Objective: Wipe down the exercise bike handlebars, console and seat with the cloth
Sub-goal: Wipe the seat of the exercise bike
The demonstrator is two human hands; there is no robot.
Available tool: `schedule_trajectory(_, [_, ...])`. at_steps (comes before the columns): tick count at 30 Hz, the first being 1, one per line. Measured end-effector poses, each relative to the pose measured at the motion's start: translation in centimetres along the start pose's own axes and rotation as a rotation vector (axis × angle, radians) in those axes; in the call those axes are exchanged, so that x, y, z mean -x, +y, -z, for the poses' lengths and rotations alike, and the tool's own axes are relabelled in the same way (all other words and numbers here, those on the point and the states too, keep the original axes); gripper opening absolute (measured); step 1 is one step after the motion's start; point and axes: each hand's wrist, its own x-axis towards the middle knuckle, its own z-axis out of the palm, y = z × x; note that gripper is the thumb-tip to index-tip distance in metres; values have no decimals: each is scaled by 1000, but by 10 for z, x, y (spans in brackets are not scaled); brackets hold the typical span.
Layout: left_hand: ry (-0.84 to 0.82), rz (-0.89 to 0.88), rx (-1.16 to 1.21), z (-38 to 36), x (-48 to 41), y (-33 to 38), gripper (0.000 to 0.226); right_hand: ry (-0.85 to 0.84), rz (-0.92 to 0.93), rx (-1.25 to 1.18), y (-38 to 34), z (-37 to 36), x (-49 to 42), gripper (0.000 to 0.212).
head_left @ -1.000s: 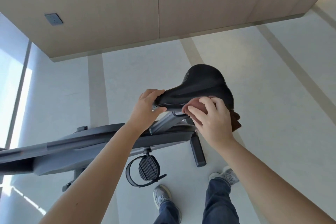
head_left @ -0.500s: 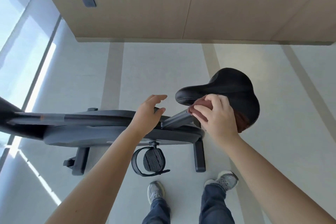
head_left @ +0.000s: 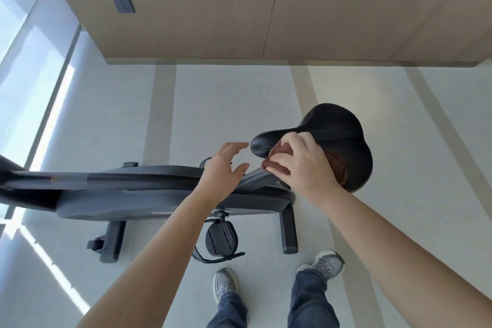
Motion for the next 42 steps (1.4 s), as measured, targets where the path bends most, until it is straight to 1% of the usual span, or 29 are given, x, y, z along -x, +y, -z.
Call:
schedule_trajectory(3, [-6,-51,-57,-3,-4,9,46,-17,60,-20,5,2,-1,21])
schedule_trajectory(6, [26,-87,-113,-5,-11,18,51,-41,73,51,33,16,29,24])
schedule_trajectory(10, [-14,-136,-131,-15,-14,32,54,10,-67,-9,51,33,68,25])
schedule_trajectory(13, [-14,-159,-177,-22,-18,40,53,23,-123,55,34,24,45,21])
schedule_trajectory(16, [-13,-154,-262,-26,-24,47,56,6,-53,130,20,9,24,20])
schedule_trajectory(18, [-38,-171,-339,-25,-28,48,59,7,40,161,28,10,38,21])
schedule_trajectory(20, [-56,-181,-380,-26,-33,49,60,33,58,162,41,16,66,21])
schedule_trajectory(22, [-86,-186,-388,-30,-37,53,62,74,-54,84,48,21,91,19])
schedule_trajectory(24, [-109,-214,-418,-37,-41,58,65,140,-207,-81,48,25,99,19])
schedule_trajectory(26, [-131,-252,-486,-45,-48,63,68,216,-362,-234,50,27,90,23])
schedule_trajectory(28, [-151,-264,-528,-50,-54,68,72,292,-558,-336,60,30,68,21])
schedule_trajectory(30, [-180,-269,-562,-58,-60,75,76,330,-773,-435,76,32,51,19])
schedule_trajectory(31, [-195,-266,-580,-62,-63,79,80,332,-833,-489,81,32,48,19])
schedule_trajectory(33, [-233,-252,-614,-68,-67,88,91,363,-841,-512,77,31,57,18])
schedule_trajectory(35, [-277,-236,-662,-73,-70,95,105,448,-819,-545,64,25,78,17])
schedule_trajectory(38, [-333,-208,-734,-77,-74,103,123,544,-915,-745,65,21,89,17])
schedule_trajectory(40, [-349,-185,-775,-82,-77,109,129,509,-955,-833,93,21,72,17])
schedule_trajectory(42, [-339,-136,-770,-89,-79,115,131,402,-954,-912,122,23,53,16])
